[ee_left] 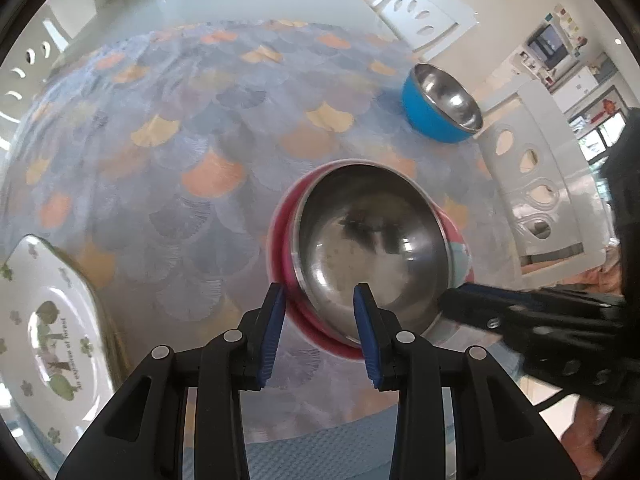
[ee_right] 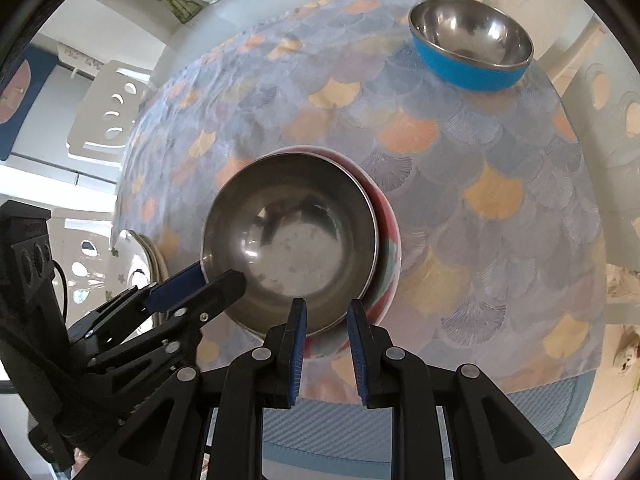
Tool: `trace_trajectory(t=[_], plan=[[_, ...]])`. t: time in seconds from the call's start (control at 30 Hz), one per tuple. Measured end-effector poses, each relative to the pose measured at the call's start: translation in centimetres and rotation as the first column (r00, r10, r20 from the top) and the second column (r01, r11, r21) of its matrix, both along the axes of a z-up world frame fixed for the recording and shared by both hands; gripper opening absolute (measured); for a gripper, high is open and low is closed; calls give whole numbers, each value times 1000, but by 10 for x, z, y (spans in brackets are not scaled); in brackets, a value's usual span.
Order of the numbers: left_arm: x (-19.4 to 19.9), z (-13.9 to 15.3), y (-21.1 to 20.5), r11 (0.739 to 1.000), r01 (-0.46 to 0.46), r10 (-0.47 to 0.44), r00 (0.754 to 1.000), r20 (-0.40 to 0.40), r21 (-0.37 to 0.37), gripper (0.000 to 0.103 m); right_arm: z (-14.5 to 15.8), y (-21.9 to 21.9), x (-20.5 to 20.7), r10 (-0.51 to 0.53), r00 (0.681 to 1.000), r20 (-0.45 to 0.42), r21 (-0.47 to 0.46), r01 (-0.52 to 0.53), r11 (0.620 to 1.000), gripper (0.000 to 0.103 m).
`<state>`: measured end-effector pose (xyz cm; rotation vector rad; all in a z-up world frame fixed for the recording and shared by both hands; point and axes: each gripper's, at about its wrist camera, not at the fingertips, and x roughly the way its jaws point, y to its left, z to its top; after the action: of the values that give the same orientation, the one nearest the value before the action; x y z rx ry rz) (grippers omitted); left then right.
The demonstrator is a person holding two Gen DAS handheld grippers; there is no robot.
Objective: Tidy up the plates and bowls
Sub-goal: 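Open both grippers and move to the blue-sided steel bowl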
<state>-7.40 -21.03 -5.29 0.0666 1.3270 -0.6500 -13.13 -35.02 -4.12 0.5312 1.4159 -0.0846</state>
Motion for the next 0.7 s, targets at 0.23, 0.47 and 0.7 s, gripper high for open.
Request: trace_trajectory(t=[0.23, 0.47, 0.7], plan=[[29, 32, 7, 993, -41, 42, 999, 5, -110, 32, 47, -37, -4, -56, 984, 171, -20, 61, 998, 20], [80, 71, -59, 975, 84, -75, 996, 55, -207, 53, 79, -109, 3, -217, 928, 304, -43, 241, 970, 41], [127, 53, -150, 958, 188, -190, 982, 14, -216, 70, 58, -172, 22, -345, 894, 286, -11, 363, 932, 47]])
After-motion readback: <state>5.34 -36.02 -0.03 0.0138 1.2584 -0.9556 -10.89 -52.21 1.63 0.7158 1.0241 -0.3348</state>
